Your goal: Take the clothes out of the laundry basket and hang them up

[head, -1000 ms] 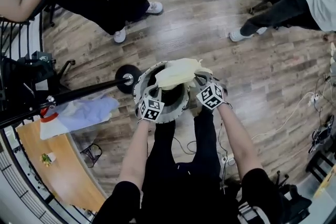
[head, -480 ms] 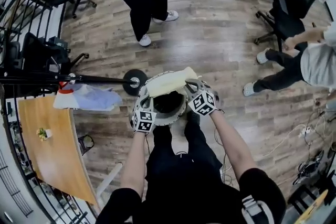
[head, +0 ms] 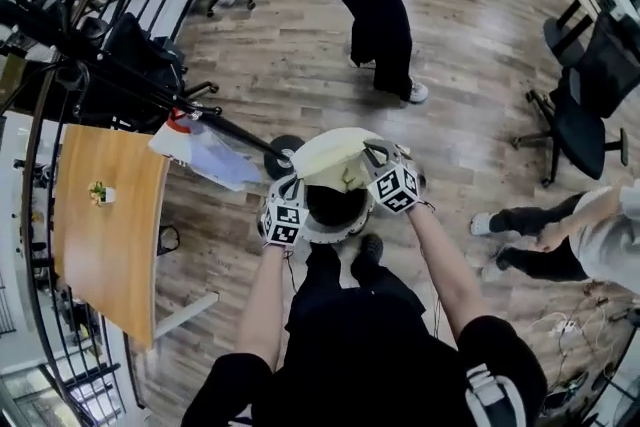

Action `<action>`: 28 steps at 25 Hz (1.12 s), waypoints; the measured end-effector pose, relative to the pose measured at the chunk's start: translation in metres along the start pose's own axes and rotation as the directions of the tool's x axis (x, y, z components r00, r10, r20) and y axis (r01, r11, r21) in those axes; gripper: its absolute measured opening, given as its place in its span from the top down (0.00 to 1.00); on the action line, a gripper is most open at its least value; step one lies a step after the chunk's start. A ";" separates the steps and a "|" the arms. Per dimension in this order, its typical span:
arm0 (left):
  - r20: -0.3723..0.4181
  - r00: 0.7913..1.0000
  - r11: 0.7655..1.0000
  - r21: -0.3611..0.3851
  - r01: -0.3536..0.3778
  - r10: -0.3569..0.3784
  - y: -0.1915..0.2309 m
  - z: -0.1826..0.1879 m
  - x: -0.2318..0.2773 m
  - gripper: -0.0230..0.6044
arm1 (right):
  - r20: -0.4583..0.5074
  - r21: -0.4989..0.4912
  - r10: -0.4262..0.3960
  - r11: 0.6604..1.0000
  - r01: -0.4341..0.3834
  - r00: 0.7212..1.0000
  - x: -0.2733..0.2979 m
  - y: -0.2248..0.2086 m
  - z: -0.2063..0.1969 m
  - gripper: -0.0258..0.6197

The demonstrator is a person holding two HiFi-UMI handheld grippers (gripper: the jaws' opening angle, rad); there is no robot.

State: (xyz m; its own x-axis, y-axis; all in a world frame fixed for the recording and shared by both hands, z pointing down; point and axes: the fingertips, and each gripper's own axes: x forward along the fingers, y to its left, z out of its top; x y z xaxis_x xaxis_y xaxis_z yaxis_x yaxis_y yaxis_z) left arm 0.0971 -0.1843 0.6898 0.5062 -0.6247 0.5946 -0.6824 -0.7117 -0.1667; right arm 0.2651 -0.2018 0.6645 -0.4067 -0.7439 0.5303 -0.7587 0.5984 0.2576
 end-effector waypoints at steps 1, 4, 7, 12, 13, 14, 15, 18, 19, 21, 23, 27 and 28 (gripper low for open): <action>0.004 1.000 1.000 -0.007 -0.018 0.018 0.006 0.002 -0.005 0.91 | 0.014 -0.016 0.006 1.000 -0.005 1.000 0.003 -0.001 0.012 0.91; 0.026 0.996 0.996 -0.049 -0.079 0.080 0.028 0.009 -0.021 0.91 | 0.049 -0.072 0.027 0.997 -0.023 0.998 0.011 -0.001 0.044 0.91; 0.053 0.988 0.987 -0.077 -0.143 0.147 0.051 0.021 -0.040 0.91 | 0.097 -0.127 0.043 0.991 -0.030 0.994 0.020 -0.003 0.082 0.91; 0.087 0.963 0.965 -0.091 -0.247 0.254 0.087 0.042 -0.078 0.91 | 0.175 -0.194 0.075 0.980 -0.040 0.982 0.032 -0.001 0.143 0.91; 0.092 0.958 0.960 -0.091 -0.264 0.272 0.096 0.045 -0.084 0.91 | 0.190 -0.206 0.076 0.978 -0.036 0.979 0.034 -0.001 0.155 0.91; 0.102 0.952 0.956 -0.088 -0.281 0.290 0.105 0.050 -0.091 0.91 | 0.205 -0.216 0.079 0.976 -0.033 0.975 0.037 -0.001 0.168 0.91; 0.113 0.945 0.951 -0.083 -0.299 0.307 0.113 0.056 -0.098 0.91 | 0.221 -0.225 0.083 0.974 -0.032 0.972 0.039 0.000 0.179 0.91; 0.130 0.928 0.937 -0.077 -0.341 0.348 0.131 0.065 -0.118 0.91 | 0.253 -0.255 0.100 0.966 -0.033 0.962 0.044 0.006 0.206 0.91; 0.126 0.925 0.933 -0.082 -0.351 0.359 0.136 0.065 -0.124 0.91 | 0.262 -0.265 0.107 0.963 -0.035 0.959 0.045 0.008 0.214 0.91; 0.131 0.915 0.924 -0.081 -0.375 0.382 0.145 0.066 -0.135 0.91 | 0.276 -0.283 0.120 0.958 -0.038 0.954 0.047 0.014 0.228 0.91; 0.157 0.900 0.914 -0.072 -0.400 0.406 0.157 0.072 -0.147 0.91 | 0.292 -0.295 0.126 0.955 -0.036 0.948 0.049 0.017 0.242 0.91; 0.178 0.889 0.906 -0.076 -0.416 0.423 0.180 0.076 -0.159 0.91 | 0.314 -0.317 0.122 0.948 -0.017 0.941 0.059 0.019 0.271 0.91; 0.184 0.887 0.906 -0.075 -0.416 0.423 0.184 0.076 -0.160 0.91 | 0.315 -0.321 0.121 0.947 -0.014 0.941 0.063 0.021 0.276 0.91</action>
State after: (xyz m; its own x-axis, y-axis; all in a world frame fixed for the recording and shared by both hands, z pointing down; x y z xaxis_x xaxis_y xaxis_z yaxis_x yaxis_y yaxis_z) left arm -0.0691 -0.2399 0.5040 0.2575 -0.9144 0.3125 -0.8688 -0.3606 -0.3393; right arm 0.0836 -0.3180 0.4805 -0.6347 -0.7219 0.2757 -0.5495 0.6725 0.4959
